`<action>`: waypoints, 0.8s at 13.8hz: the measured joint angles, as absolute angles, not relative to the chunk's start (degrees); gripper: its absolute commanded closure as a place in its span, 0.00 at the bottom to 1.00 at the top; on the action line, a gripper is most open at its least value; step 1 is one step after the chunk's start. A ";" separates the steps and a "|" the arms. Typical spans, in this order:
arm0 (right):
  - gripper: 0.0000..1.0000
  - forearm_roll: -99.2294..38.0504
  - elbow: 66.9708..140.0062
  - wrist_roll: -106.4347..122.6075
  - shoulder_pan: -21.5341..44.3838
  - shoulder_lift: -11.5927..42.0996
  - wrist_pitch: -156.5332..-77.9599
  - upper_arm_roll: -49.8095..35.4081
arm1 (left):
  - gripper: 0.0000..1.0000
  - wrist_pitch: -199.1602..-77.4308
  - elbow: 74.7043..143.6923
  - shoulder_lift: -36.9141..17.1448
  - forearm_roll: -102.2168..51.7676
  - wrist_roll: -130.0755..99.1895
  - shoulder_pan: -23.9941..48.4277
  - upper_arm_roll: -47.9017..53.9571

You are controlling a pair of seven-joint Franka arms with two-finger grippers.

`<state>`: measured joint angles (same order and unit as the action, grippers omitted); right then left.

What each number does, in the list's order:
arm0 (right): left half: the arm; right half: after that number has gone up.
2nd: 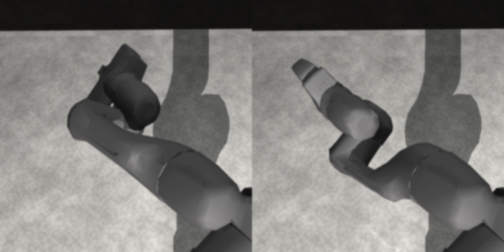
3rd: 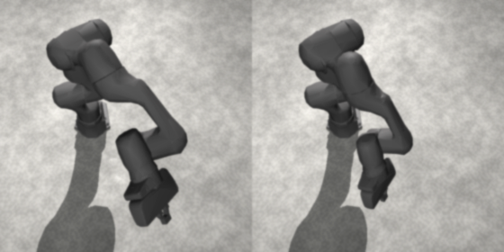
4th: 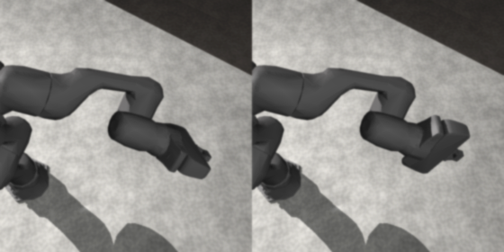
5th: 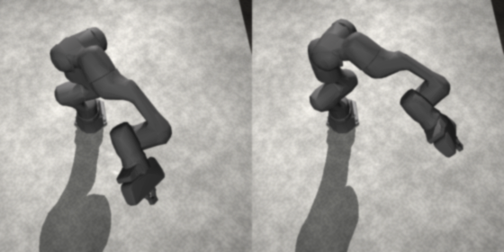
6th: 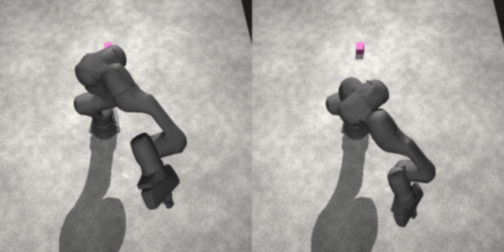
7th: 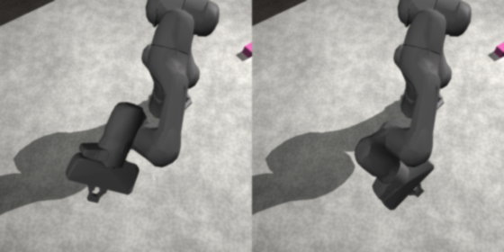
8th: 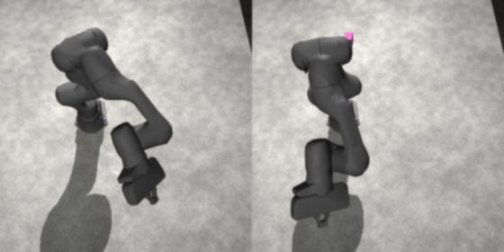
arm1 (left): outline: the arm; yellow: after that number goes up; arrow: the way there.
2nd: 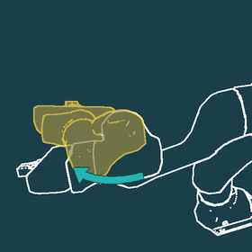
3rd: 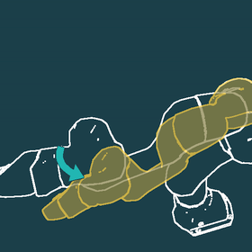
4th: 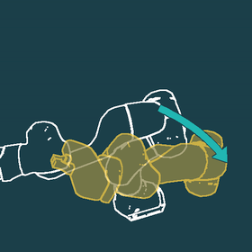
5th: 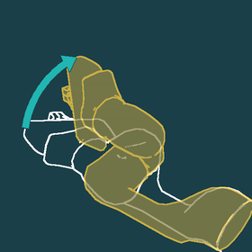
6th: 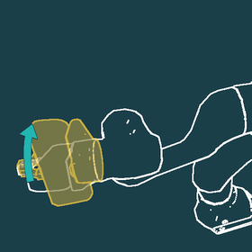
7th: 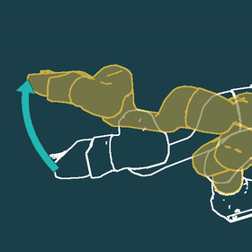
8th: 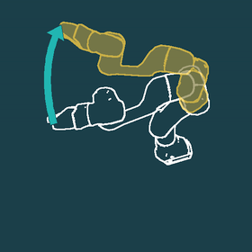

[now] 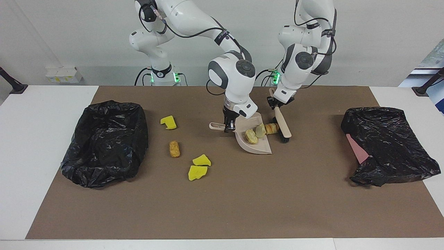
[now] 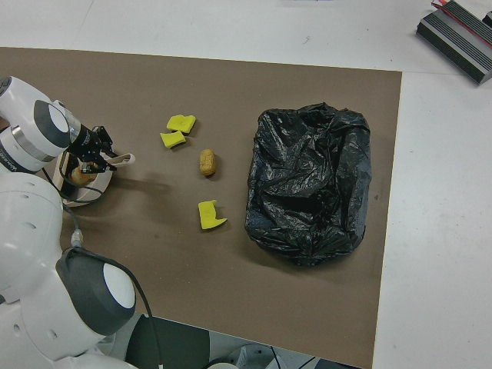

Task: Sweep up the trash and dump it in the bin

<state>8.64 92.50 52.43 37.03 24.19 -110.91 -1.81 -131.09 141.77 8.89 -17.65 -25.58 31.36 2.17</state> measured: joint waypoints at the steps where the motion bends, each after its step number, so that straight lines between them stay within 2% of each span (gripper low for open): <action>1: 1.00 8.64 92.51 52.43 37.00 24.19 -110.96 -1.81 | 1.00 -131.09 141.62 8.73 -17.65 -25.57 31.30 1.95; 8: 1.00 8.57 92.84 52.43 36.26 24.42 -115.17 -1.80 | 1.00 -130.17 139.53 9.43 -11.81 -24.57 24.03 0.47; 11: 1.00 7.03 92.89 52.43 34.61 24.45 -117.63 -1.78 | 1.00 -127.16 139.50 10.96 -8.89 -24.64 23.24 0.53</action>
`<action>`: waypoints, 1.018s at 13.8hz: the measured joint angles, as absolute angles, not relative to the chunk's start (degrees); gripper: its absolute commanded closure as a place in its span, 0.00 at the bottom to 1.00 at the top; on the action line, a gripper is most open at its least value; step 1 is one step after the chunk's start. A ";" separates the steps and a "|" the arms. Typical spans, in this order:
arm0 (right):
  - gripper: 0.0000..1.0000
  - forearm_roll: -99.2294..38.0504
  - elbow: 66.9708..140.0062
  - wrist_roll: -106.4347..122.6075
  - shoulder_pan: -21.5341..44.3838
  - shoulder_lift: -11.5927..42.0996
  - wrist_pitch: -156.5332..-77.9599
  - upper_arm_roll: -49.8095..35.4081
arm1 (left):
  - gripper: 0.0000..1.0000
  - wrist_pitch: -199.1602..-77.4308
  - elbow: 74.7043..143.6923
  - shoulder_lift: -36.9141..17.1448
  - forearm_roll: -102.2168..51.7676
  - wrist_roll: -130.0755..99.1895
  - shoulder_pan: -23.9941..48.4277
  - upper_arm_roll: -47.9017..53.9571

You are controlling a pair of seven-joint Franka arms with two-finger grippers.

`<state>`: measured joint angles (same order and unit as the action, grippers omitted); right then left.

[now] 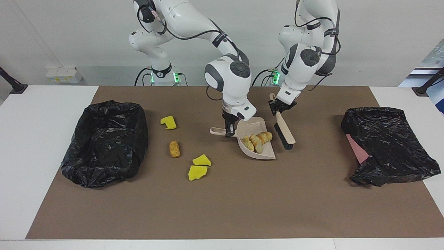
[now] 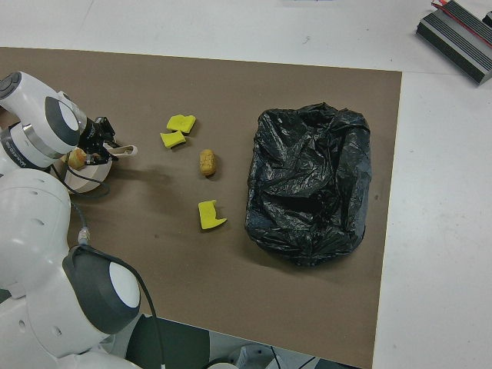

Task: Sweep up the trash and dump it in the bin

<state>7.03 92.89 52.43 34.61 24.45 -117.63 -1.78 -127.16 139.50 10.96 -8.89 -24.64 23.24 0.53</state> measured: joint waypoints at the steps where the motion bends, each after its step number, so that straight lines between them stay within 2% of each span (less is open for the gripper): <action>1: 1.00 6.24 92.87 52.43 33.86 24.40 -118.02 -1.79 | 1.00 -126.54 139.57 11.35 -8.66 -24.64 23.27 0.73; 7: 1.00 0.20 93.50 61.03 26.51 20.28 -117.20 -1.70 | 1.00 -125.00 139.95 12.10 -8.43 -31.47 23.61 6.86; 10: 1.00 -2.04 98.05 67.85 20.18 14.12 -115.37 -1.66 | 1.00 -124.97 140.51 12.12 -8.40 -38.46 25.72 11.47; 14: 1.00 -2.13 101.25 73.60 12.81 7.42 -110.20 -1.67 | 1.00 -125.03 142.45 12.10 -8.39 -43.18 32.35 11.83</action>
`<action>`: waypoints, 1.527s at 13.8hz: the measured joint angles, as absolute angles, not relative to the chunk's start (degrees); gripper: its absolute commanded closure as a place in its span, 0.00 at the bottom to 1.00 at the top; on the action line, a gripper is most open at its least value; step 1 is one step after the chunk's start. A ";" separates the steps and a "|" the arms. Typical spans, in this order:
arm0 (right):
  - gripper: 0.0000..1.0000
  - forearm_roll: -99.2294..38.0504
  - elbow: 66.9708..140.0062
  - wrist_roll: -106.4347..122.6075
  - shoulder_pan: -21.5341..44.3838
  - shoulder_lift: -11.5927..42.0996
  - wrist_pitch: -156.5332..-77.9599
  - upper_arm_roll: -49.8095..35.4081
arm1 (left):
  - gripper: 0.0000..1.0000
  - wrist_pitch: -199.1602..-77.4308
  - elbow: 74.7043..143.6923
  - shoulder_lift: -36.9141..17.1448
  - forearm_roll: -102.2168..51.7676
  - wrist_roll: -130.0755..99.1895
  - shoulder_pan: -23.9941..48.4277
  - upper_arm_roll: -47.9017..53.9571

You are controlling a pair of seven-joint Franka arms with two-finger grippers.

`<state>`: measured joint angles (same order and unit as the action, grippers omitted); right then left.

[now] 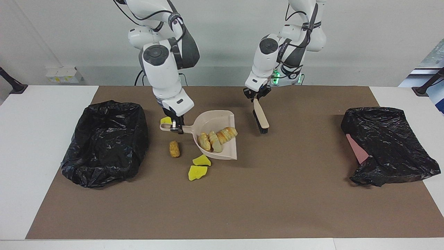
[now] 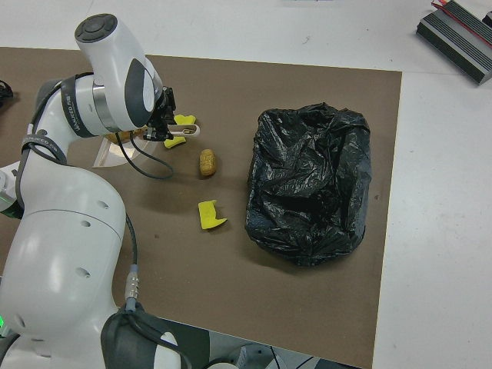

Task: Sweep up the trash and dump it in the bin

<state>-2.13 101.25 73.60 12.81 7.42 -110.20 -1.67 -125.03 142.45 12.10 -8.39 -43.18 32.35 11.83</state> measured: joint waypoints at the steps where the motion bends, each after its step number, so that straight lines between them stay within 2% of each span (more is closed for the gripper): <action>1: 1.00 -2.13 101.42 75.21 10.60 6.27 -108.84 -1.65 | 1.00 -125.06 143.03 12.09 -8.39 -43.76 33.43 11.88; 4: 1.00 -2.16 101.82 80.28 2.94 3.87 -105.43 -1.53 | 1.00 -125.65 144.31 11.96 -8.39 -45.26 35.08 11.92; 5: 1.00 -2.16 101.98 82.35 0.23 3.51 -104.89 -1.49 | 0.64 -126.49 144.83 11.86 -8.39 -45.34 35.28 11.92; 6: 1.00 -2.17 102.07 84.19 -2.23 3.40 -104.70 -1.44 | 0.01 -126.97 145.12 11.74 -8.39 -45.32 35.31 11.90; 8: 1.00 -2.18 102.10 85.95 -4.88 3.39 -104.51 -1.38 | 0.00 -127.70 145.07 11.28 -8.35 -45.16 35.28 11.65; 11: 1.00 -1.95 102.00 85.97 -4.98 2.36 -103.63 -1.44 | 0.00 -128.17 142.59 10.20 -8.30 -44.59 33.79 11.14; 17: 1.00 -0.64 102.02 87.80 -11.51 0.38 -101.27 -1.09 | 0.00 -127.60 132.79 7.47 -8.17 -32.68 22.20 10.43; 21: 1.00 0.80 102.04 88.23 -12.98 0.38 -101.27 -1.04 | 0.00 -120.96 124.48 7.08 -8.17 -21.51 13.84 10.25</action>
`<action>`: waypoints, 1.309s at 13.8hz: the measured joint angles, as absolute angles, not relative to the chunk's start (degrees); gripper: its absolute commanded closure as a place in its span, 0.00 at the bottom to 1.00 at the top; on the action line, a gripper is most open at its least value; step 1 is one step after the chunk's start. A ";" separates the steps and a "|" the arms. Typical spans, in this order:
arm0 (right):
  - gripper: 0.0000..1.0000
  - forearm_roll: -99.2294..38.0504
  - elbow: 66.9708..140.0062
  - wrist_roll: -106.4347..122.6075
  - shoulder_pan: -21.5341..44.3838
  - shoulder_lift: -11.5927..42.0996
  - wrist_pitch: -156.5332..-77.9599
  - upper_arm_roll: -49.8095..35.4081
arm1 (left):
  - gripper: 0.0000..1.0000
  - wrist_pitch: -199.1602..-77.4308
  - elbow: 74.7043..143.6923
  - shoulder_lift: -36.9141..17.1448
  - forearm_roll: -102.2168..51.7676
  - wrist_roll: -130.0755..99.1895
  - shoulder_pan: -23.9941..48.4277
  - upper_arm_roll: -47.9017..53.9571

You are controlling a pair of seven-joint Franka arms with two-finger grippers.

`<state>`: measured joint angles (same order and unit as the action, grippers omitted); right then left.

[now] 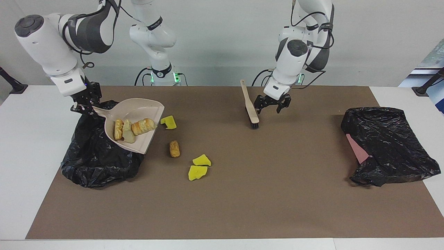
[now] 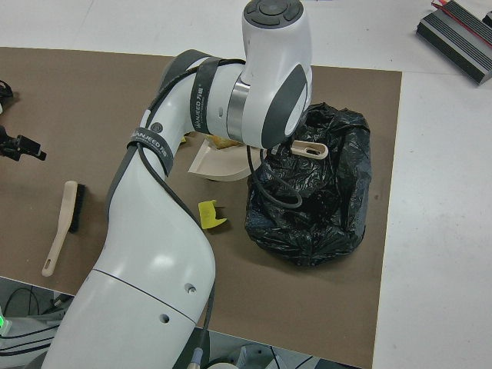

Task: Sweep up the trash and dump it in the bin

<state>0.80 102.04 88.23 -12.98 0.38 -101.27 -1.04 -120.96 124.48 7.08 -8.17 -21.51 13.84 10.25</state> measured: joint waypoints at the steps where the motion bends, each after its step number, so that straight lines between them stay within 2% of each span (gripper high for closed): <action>1: 1.00 1.64 102.04 88.23 -13.31 0.38 -101.27 -1.02 | 0.00 -119.41 122.53 6.83 -8.17 -19.64 12.34 10.21; 8: 1.00 9.68 102.22 87.35 -17.43 0.11 -100.43 -0.94 | 0.00 -108.79 110.46 2.74 -4.54 -8.40 3.99 10.00; 12: 1.00 18.05 102.33 77.26 -17.77 -0.40 -95.78 -0.98 | 0.00 -99.56 101.20 0.71 -2.46 -3.34 -0.29 9.92; 15: 1.00 22.16 102.83 67.33 -16.07 -0.10 -93.67 -1.21 | 0.00 -93.67 94.48 -0.61 -1.32 -0.91 -2.10 9.86; 18: 1.00 26.84 102.66 56.51 -10.32 1.69 -89.48 -1.39 | 0.00 -92.84 94.85 -0.46 -1.30 -0.66 -2.63 9.88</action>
<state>26.84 102.66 56.51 -10.32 1.69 -89.48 -1.39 -92.84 94.85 -0.46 -1.30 -0.66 -2.63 9.88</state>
